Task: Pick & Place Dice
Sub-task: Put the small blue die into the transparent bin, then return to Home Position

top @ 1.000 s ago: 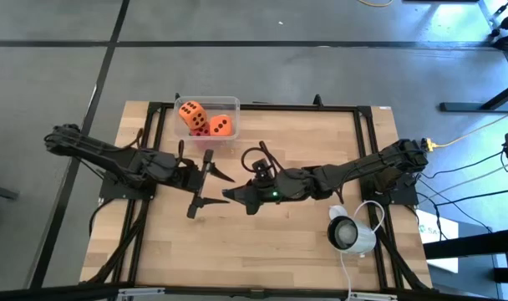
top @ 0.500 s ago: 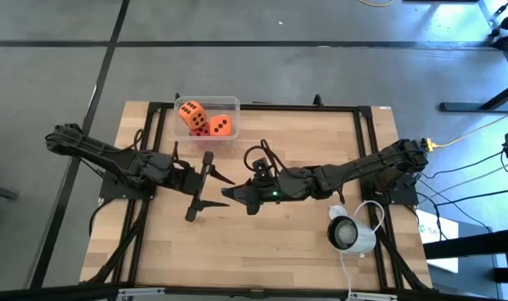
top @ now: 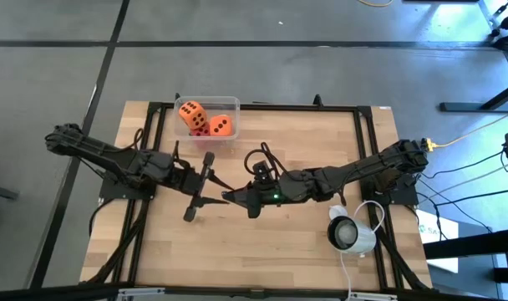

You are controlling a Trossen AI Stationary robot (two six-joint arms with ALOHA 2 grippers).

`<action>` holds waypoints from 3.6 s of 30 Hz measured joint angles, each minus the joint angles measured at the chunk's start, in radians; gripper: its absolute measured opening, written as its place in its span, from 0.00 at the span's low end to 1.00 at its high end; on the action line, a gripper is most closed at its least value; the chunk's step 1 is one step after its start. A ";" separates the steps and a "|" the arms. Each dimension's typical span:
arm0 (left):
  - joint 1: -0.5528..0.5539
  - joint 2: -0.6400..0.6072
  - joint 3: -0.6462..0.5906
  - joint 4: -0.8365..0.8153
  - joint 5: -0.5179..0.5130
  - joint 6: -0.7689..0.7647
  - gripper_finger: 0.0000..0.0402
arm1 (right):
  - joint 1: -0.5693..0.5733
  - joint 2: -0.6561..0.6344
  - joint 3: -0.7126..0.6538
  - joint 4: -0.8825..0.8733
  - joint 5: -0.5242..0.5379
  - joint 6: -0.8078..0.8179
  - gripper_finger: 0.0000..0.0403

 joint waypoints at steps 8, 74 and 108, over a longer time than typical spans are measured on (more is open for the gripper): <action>0.000 -0.007 0.000 0.001 -0.003 0.017 0.17 | 0.000 0.000 0.000 0.014 0.007 0.003 0.10; 1.153 0.127 0.000 -0.609 0.197 -0.287 0.04 | -0.003 -0.376 0.001 -0.554 0.277 -0.122 0.41; 1.196 0.079 0.001 -0.714 0.340 -0.343 0.48 | -0.003 -0.484 0.000 -0.809 0.291 -0.252 0.41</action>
